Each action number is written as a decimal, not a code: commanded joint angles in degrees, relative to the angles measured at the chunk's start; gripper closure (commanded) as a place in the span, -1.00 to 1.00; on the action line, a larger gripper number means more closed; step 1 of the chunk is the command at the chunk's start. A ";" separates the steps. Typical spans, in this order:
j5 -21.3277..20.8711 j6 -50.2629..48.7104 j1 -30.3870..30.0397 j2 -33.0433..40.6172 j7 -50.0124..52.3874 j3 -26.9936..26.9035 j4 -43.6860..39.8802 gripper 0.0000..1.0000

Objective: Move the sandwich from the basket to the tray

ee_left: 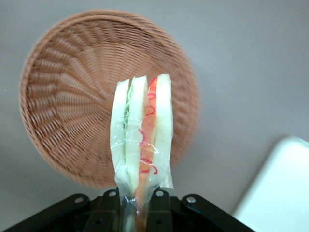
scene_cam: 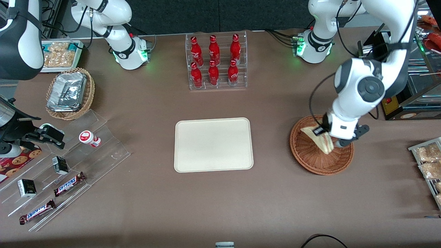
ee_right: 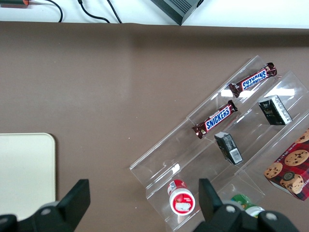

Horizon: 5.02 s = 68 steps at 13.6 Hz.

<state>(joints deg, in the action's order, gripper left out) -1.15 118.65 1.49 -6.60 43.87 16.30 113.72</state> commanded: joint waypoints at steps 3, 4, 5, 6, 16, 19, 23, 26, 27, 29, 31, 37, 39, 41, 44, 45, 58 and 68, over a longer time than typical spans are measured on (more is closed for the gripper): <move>-0.34 -12.55 4.55 -9.20 0.68 8.22 -19.65 1.00; -0.60 -12.65 7.62 -11.40 1.82 8.22 -21.77 1.00; -0.69 -12.56 10.00 -14.03 2.88 8.14 -23.53 1.00; -2.09 -12.65 12.63 -17.28 4.37 8.14 -26.68 1.00; -13.34 -9.42 26.36 -38.30 6.93 7.78 -44.28 1.00; -15.27 -2.21 27.16 -42.69 6.93 7.70 -44.46 1.00; -16.78 1.68 29.61 -48.76 7.11 7.00 -48.32 0.95; -16.60 2.47 32.60 -50.53 7.28 3.13 -49.12 0.72; -16.52 2.56 32.61 -50.79 7.28 3.13 -49.03 0.34; -16.34 3.25 32.61 -51.06 7.63 3.13 -49.03 -0.99; -16.16 3.26 32.52 -50.80 10.52 3.13 -48.95 -1.00; -9.06 -2.27 27.26 -43.09 9.13 3.57 -48.08 -1.00; -4.84 -5.25 23.31 -37.55 4.76 3.65 -43.78 -1.00; -1.24 -6.58 18.75 -31.06 -1.65 3.57 -36.95 -1.00; 1.31 -5.62 11.10 -19.98 -9.39 3.65 -23.06 -1.00; 2.46 -5.36 8.90 -16.29 -11.77 3.65 -18.58 -0.99; 3.88 -22.04 -10.19 9.33 -32.01 2.25 -9.90 -0.99; 2.91 -35.85 -10.02 6.60 -32.01 2.42 -29.17 -1.00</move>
<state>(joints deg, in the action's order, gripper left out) 1.94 84.44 -8.38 1.84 12.21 18.15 87.11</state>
